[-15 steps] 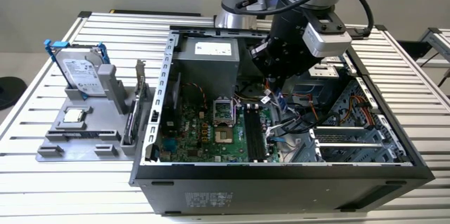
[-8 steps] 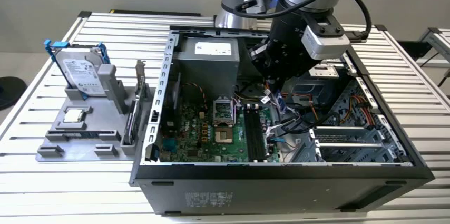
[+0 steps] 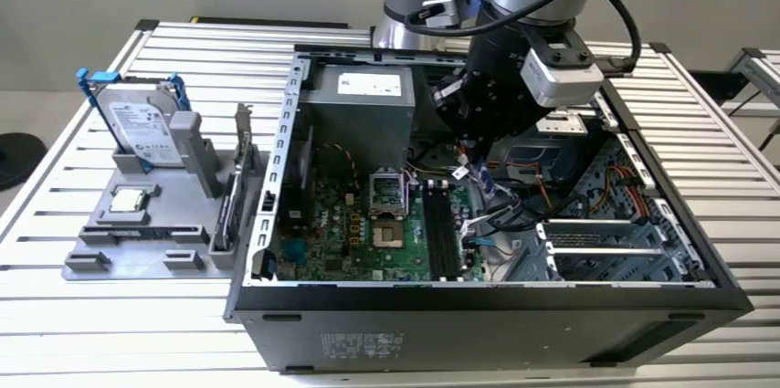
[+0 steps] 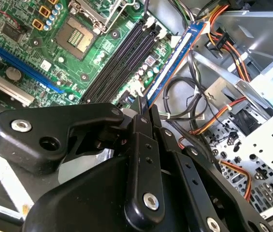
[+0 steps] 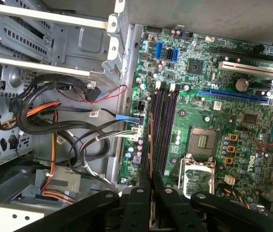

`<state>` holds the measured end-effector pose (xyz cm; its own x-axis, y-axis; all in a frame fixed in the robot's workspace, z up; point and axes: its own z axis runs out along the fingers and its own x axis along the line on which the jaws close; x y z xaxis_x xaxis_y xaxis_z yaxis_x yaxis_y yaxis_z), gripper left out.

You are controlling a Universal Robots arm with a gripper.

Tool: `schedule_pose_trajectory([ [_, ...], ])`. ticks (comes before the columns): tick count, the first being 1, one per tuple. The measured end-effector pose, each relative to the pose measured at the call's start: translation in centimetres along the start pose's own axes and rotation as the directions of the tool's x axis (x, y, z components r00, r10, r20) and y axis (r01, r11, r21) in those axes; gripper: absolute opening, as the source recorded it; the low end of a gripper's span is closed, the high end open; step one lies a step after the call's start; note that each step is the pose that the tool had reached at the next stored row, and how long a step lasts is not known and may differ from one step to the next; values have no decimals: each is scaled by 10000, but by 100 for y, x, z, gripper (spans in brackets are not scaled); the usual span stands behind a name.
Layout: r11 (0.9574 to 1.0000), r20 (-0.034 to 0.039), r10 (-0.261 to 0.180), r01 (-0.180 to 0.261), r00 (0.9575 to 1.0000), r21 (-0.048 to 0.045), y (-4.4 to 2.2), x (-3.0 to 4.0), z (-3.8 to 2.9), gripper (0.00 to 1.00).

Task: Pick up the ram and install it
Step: 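Insert the ram into the slot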

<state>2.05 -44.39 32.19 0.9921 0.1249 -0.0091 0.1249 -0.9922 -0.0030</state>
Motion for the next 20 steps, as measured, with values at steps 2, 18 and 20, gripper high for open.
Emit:
schedule_pose_trajectory([
  [2,10000,1,-1,1,10000,-5,0,0,10,0],
  [18,9999,14,1,-1,10000,-111,-14,3,116,0],
  [20,9999,14,1,-1,10000,-112,-13,3,129,0],
])
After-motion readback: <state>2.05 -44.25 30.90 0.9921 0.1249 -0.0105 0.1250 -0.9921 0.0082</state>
